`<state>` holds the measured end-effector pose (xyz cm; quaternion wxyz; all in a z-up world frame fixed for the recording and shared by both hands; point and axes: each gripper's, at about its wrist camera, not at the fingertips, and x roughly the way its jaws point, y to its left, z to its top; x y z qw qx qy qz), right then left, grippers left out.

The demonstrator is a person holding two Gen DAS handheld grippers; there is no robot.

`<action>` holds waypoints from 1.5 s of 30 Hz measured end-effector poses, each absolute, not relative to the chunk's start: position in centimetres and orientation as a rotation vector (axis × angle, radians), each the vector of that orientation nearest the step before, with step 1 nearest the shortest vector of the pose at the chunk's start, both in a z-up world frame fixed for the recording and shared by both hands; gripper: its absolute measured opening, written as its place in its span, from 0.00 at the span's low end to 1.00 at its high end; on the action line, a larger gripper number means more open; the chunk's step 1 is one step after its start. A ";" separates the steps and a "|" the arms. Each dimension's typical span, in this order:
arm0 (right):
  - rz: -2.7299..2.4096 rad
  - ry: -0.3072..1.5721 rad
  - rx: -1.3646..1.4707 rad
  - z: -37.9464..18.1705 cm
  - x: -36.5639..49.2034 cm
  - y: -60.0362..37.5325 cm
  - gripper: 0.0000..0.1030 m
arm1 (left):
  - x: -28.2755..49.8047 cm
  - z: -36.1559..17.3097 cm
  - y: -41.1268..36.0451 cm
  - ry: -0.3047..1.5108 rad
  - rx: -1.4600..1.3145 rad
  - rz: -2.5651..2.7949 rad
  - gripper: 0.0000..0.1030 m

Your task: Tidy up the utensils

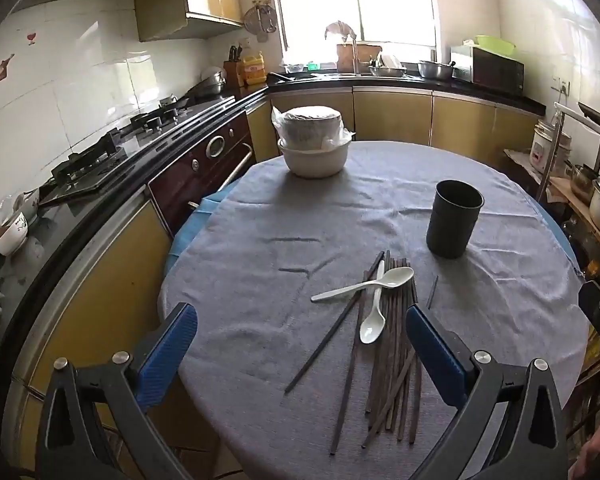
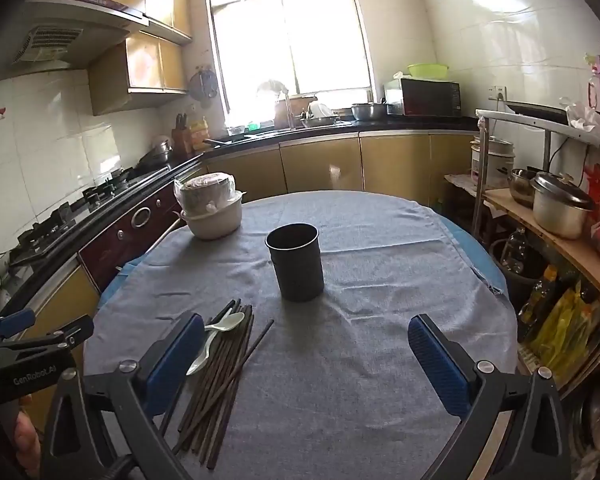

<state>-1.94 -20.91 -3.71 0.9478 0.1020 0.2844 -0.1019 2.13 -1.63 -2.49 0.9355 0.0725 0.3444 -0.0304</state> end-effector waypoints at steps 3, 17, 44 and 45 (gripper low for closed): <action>-0.209 0.560 0.210 -3.7 -2.8 -21.6 1.00 | 1.9 -2.4 -2.1 0.700 0.157 -0.070 1.00; -0.199 0.584 0.254 -4.0 -4.2 -23.2 1.00 | 1.8 -2.3 -3.3 0.693 0.188 -0.085 1.00; -0.182 0.602 0.250 -4.0 -3.3 -22.7 1.00 | 2.5 -2.7 -3.4 0.702 0.187 -0.098 1.00; -0.181 0.602 0.248 -4.0 -3.3 -22.6 1.00 | 2.5 -2.7 -3.4 0.702 0.187 -0.097 1.00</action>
